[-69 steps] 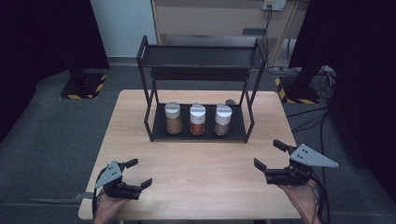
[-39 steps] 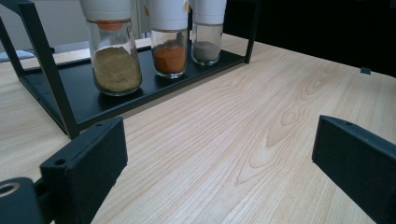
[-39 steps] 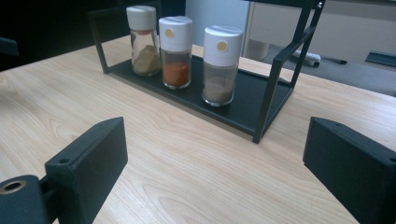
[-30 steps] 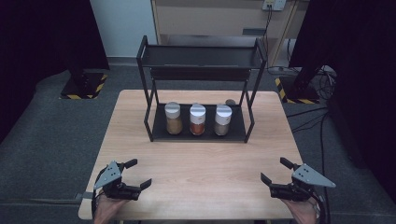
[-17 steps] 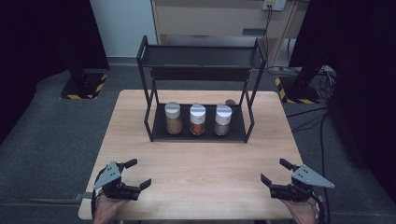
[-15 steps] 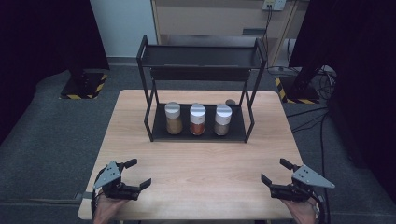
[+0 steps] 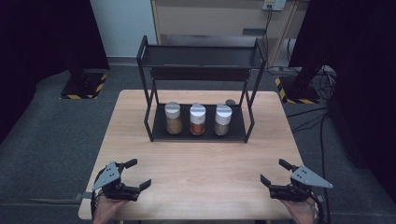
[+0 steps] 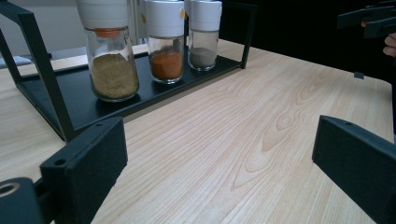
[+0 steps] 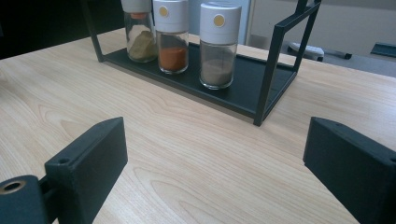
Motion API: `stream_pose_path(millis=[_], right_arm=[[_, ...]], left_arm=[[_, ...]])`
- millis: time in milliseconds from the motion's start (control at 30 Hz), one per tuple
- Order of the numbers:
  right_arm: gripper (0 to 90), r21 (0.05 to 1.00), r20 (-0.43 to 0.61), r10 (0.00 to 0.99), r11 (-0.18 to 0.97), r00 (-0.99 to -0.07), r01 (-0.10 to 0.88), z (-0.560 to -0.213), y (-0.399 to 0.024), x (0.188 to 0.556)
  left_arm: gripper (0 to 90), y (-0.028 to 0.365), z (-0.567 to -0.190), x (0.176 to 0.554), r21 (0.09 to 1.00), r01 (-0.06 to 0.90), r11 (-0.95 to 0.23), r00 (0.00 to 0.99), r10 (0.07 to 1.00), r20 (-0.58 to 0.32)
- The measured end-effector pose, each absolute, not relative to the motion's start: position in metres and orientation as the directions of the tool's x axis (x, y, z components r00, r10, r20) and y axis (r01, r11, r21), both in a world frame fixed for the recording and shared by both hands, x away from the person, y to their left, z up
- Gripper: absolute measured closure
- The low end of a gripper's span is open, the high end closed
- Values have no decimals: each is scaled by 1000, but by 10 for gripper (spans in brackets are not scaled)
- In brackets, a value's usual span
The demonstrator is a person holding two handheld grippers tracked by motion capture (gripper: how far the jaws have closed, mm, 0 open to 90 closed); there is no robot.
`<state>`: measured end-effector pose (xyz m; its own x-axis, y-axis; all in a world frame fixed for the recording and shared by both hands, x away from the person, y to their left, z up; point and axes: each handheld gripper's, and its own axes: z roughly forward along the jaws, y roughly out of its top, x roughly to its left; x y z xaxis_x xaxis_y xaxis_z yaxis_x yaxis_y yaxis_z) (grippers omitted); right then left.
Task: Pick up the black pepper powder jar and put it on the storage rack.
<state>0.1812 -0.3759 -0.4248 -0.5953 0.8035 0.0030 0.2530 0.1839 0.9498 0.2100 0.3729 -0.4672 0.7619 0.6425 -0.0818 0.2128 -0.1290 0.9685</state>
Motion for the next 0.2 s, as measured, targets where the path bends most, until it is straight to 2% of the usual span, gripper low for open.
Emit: stream_pose_path(millis=[200], right_arm=[[65,949,10,804,180,-595,259,-425,-377,182]], left_arm=[[23,373,-467,210,968,214,-128,761,644,-83]])
